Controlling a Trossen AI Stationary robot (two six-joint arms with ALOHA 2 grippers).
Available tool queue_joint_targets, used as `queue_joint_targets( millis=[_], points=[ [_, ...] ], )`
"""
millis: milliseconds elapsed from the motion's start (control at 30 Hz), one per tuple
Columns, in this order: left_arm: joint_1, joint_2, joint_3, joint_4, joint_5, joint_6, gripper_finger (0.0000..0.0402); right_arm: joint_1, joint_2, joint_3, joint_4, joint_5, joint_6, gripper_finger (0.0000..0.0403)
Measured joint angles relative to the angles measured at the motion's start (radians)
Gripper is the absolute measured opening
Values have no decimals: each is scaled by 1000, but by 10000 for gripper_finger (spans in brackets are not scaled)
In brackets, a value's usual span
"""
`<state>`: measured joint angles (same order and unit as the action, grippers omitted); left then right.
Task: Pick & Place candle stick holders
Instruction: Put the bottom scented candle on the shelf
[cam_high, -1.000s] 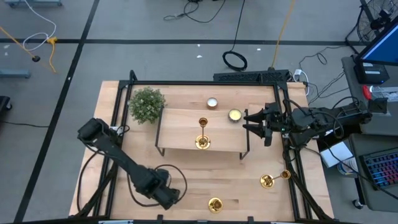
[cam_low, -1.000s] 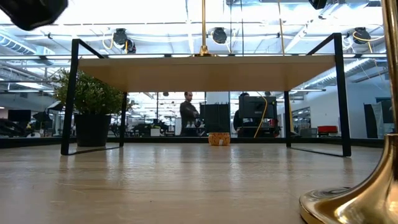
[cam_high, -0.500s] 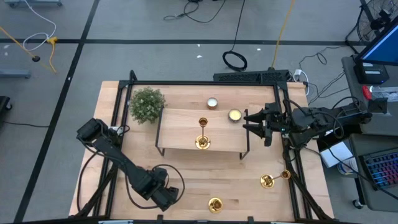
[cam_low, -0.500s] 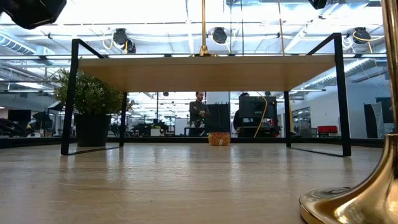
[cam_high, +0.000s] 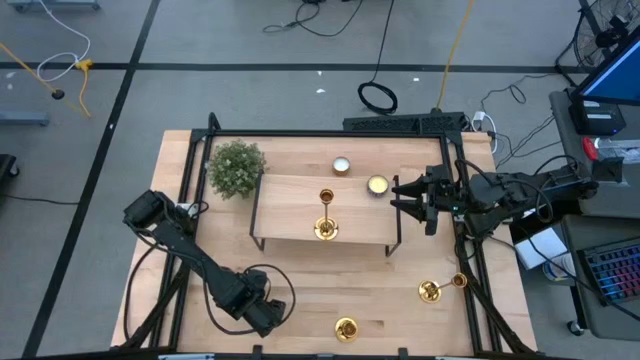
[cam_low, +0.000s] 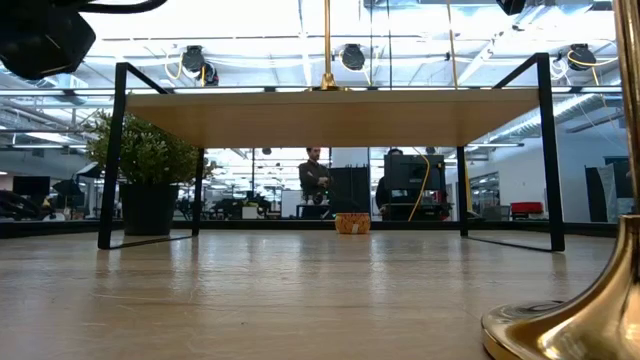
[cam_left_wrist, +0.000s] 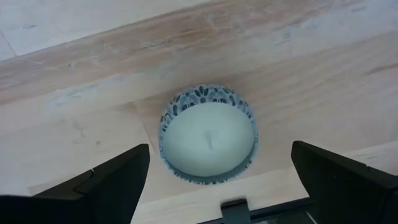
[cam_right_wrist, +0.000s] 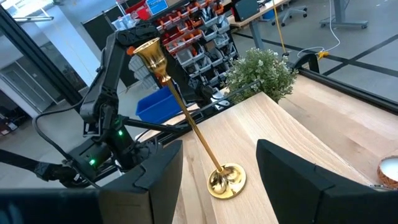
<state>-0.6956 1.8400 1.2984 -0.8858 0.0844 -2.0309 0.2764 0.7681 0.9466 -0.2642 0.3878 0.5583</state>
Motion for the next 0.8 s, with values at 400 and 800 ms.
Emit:
queue_joint_targets(
  millis=[400,800],
  points=[
    [0,0,-62,44,19,-20,397,0,0,0,0,1,-2,200],
    [-3,0,-62,46,38,-14,397,0,0,0,1,2,-2,200]
  ],
)
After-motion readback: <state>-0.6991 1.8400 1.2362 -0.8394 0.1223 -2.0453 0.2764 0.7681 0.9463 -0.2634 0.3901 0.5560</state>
